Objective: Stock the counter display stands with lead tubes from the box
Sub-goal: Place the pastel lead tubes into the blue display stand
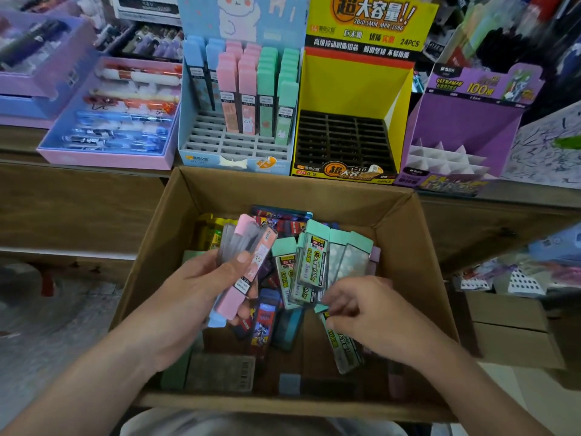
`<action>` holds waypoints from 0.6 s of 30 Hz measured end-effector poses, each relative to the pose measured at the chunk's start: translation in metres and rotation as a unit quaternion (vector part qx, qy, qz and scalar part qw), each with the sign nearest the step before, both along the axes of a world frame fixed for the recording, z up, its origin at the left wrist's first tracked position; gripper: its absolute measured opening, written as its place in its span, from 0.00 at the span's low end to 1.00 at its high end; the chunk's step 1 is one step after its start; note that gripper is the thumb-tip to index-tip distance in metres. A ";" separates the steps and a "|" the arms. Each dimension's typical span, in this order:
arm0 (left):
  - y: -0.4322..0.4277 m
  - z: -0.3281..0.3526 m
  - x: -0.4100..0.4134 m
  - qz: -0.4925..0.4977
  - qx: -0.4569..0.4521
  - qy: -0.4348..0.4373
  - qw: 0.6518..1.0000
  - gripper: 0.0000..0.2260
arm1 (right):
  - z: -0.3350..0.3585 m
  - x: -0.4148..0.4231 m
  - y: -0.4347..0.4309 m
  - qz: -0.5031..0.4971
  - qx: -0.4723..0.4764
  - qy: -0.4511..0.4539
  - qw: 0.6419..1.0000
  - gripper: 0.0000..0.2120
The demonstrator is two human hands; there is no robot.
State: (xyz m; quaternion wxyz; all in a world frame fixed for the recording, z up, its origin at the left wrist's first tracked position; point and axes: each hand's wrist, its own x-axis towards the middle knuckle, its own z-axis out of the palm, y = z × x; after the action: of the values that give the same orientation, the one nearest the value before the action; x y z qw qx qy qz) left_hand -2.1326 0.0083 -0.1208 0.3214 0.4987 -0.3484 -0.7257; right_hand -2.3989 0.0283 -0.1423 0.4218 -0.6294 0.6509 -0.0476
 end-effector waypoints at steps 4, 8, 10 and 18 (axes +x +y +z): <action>0.006 0.000 0.001 0.018 0.009 -0.010 1.000 0.20 | -0.003 0.011 0.000 0.040 0.020 0.007 0.999 0.15; 0.012 0.005 0.005 0.010 0.007 -0.019 1.000 0.14 | -0.002 0.015 0.000 0.118 0.052 0.015 0.992 0.14; 0.014 0.003 0.005 0.017 0.015 -0.025 0.999 0.15 | -0.002 0.021 0.004 0.168 0.076 0.011 0.983 0.14; 0.019 -0.003 0.006 0.002 0.035 -0.041 0.999 0.21 | -0.009 0.035 0.011 0.236 0.098 0.046 0.966 0.17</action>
State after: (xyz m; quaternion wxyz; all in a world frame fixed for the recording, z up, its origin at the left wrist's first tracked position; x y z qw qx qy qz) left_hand -2.1263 0.0274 -0.1242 0.2906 0.5400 -0.3346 -0.7155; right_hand -2.3638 0.0390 -0.1508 0.4506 -0.7222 0.5037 0.1468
